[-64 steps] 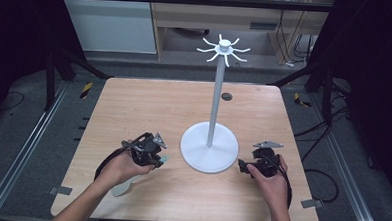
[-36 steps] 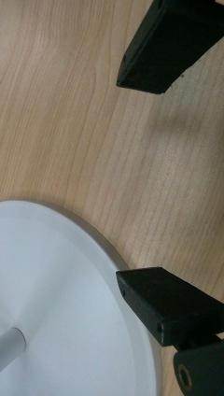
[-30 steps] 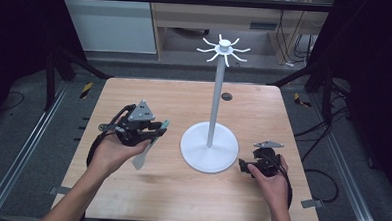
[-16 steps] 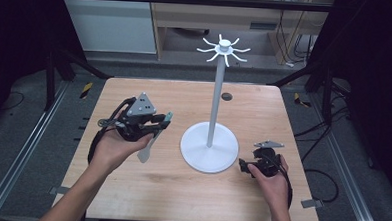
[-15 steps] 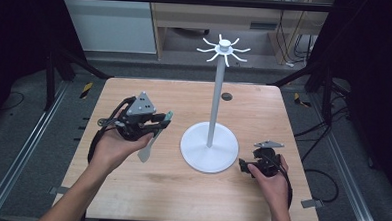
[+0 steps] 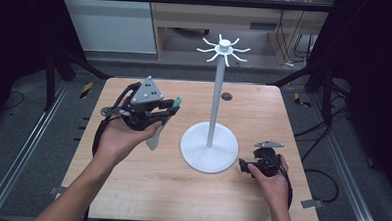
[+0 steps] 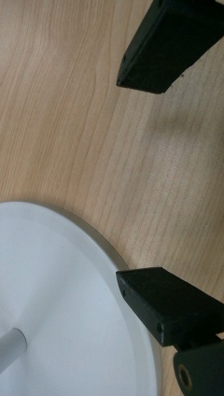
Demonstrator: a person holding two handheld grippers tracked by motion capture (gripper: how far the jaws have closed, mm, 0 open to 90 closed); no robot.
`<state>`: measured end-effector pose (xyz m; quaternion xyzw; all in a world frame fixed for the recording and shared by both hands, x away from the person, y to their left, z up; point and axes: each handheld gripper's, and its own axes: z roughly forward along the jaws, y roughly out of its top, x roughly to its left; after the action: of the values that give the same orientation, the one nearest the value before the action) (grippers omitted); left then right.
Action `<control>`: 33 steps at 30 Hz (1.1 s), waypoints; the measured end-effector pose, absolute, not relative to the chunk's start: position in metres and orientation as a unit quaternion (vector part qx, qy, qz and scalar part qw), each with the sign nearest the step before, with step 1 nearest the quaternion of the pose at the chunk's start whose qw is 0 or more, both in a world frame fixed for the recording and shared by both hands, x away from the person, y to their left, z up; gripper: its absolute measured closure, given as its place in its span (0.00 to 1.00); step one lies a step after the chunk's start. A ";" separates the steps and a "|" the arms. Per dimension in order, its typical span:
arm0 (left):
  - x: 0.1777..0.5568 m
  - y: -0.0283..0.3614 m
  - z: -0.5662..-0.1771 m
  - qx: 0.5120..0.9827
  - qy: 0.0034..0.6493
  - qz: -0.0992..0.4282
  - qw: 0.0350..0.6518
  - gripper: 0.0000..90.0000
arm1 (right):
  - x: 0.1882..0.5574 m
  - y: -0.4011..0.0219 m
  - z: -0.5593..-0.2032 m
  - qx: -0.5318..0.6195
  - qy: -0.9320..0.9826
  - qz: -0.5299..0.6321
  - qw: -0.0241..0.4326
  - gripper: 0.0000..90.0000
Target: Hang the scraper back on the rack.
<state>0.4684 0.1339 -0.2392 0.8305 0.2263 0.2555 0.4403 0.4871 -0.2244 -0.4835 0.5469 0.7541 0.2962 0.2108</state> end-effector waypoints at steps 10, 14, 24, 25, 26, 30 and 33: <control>0.474 0.118 -0.210 0.807 0.228 0.273 0.472 0.82 | 0.487 -0.225 -0.483 0.546 0.754 0.299 0.210 0.08; 0.474 0.114 -0.202 0.797 0.231 0.276 0.485 0.82 | 0.487 -0.225 -0.483 0.544 0.756 0.297 0.211 0.08; 0.472 0.105 -0.183 0.782 0.228 0.279 0.509 0.82 | 0.487 -0.225 -0.483 0.547 0.754 0.298 0.207 0.08; 0.472 0.104 -0.182 0.780 0.228 0.280 0.512 0.82 | 0.487 -0.225 -0.483 0.548 0.754 0.298 0.208 0.08; 0.471 0.103 -0.180 0.779 0.228 0.280 0.513 0.82 | 0.487 -0.225 -0.483 0.546 0.755 0.297 0.209 0.08; 0.470 0.099 -0.175 0.775 0.224 0.283 0.518 0.82 | 0.487 -0.224 -0.483 0.546 0.755 0.298 0.209 0.08; 0.470 0.095 -0.173 0.775 0.223 0.283 0.519 0.82 | 0.487 -0.224 -0.483 0.547 0.754 0.298 0.209 0.08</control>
<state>0.4700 0.0953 -0.1727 0.7751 0.2231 0.2835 0.5187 0.4868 -0.2242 -0.4830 0.5469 0.7540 0.2976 0.2092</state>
